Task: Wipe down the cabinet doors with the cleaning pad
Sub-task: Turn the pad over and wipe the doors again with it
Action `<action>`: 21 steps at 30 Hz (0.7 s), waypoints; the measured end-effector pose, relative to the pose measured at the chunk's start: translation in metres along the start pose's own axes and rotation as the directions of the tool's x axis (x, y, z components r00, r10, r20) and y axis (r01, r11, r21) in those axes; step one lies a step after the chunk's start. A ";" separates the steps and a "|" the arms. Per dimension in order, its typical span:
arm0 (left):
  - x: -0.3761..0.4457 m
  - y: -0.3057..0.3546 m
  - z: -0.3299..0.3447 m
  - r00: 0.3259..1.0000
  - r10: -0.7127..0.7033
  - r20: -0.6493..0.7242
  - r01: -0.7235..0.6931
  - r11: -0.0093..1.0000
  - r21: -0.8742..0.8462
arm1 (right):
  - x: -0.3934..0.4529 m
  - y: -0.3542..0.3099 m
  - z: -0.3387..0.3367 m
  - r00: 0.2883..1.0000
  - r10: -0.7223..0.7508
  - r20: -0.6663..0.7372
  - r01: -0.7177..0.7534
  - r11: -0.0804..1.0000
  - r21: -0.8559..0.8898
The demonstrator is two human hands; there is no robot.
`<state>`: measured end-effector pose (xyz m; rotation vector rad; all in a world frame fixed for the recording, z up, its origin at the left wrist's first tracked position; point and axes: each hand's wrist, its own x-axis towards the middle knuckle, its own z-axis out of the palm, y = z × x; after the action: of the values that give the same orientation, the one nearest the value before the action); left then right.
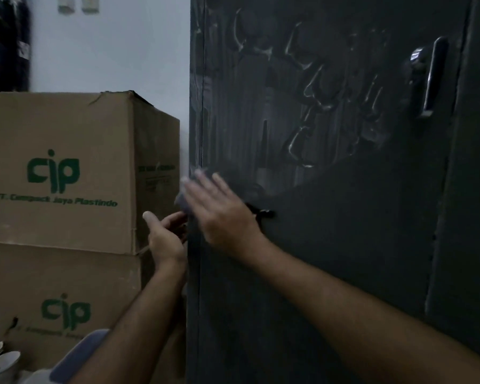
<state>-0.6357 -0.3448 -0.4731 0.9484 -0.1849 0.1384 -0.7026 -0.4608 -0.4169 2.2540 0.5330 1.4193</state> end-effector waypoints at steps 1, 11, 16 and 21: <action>0.002 -0.001 -0.005 0.999 -0.035 -0.001 0.035 0.999 -0.040 | -0.020 -0.012 0.012 0.987 -0.139 0.085 0.142 0.989 -0.028; -0.003 0.022 -0.002 0.991 -0.027 0.129 0.038 0.996 -0.083 | 0.065 0.055 -0.043 0.958 0.262 -0.117 -0.282 0.934 -0.218; -0.006 0.034 0.011 0.985 0.019 0.174 -0.002 0.996 -0.094 | -0.058 0.005 -0.019 0.917 -0.260 0.303 0.322 0.930 -0.178; -0.022 0.030 0.022 0.975 0.043 0.219 -0.038 0.999 -0.027 | -0.057 0.114 -0.077 0.996 -0.052 0.066 0.071 0.938 -0.339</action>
<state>-0.6652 -0.3466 -0.4413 0.9367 -0.4093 0.0684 -0.7848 -0.5746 -0.3682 1.9762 0.3073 1.2992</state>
